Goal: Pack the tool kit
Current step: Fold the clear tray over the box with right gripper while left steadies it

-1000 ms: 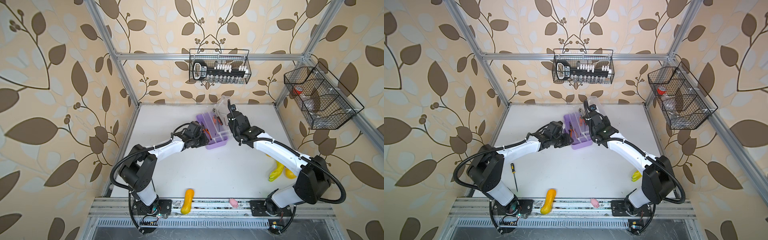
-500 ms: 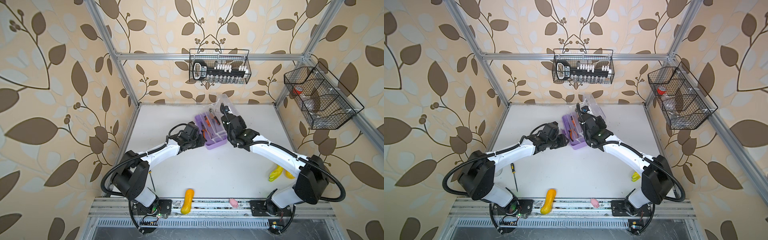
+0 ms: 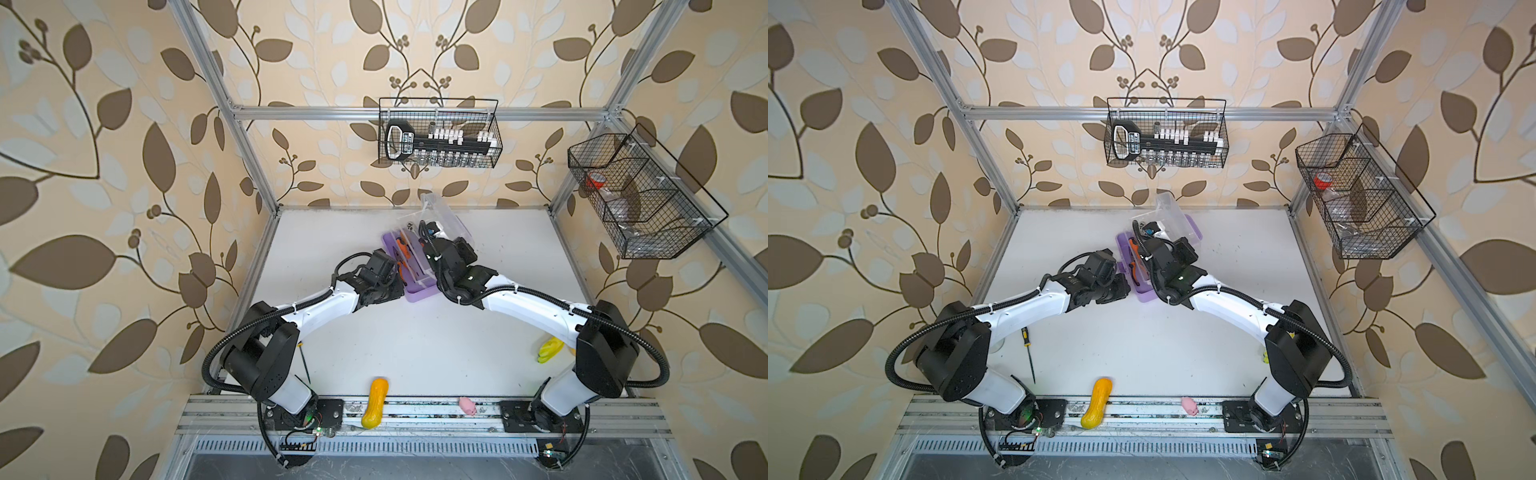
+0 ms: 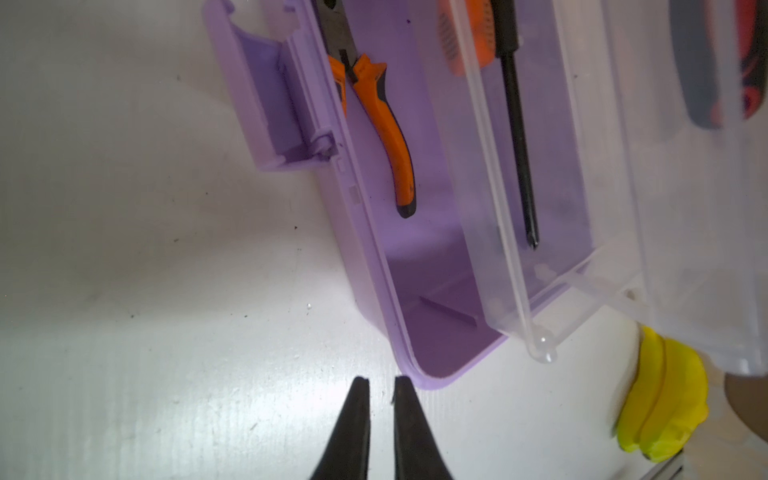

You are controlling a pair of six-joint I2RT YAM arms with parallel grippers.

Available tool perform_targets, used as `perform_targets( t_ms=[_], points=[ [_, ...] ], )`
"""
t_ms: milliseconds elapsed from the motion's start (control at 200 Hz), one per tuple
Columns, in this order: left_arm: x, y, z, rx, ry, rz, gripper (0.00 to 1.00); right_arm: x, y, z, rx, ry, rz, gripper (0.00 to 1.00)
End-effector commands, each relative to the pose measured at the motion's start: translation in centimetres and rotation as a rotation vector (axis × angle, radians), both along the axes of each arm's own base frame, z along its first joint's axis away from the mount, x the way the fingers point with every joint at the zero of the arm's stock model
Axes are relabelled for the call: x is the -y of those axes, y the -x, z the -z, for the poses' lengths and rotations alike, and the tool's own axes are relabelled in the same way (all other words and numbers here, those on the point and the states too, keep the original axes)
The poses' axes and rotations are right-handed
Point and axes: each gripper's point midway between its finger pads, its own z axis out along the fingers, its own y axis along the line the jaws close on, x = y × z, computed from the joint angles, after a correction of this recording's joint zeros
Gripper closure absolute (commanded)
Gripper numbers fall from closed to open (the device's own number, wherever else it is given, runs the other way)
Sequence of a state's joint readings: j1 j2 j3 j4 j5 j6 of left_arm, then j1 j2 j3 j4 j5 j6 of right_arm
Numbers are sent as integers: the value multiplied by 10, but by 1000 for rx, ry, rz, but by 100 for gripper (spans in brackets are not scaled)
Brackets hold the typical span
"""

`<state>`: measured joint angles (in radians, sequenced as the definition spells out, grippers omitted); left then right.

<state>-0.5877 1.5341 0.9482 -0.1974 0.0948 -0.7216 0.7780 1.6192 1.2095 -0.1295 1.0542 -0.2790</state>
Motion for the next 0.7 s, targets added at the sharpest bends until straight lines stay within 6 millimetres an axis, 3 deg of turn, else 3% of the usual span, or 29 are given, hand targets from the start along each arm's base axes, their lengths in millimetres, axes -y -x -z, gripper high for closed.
perform_targets(
  t_ms=[0,55,350,695],
  points=[
    [-8,-5,5,9,-25,-24,96,-7,1,-21,91,-22,15,100],
    [-11,-4,12,-3,-38,-34,100,-10,2,-19,87,-6,11,100],
    [-23,-9,31,-42,-11,-78,100,-24,6,-10,77,56,-8,100],
    [-4,-24,44,-75,110,-48,100,-35,10,4,53,89,-28,100]
  ],
)
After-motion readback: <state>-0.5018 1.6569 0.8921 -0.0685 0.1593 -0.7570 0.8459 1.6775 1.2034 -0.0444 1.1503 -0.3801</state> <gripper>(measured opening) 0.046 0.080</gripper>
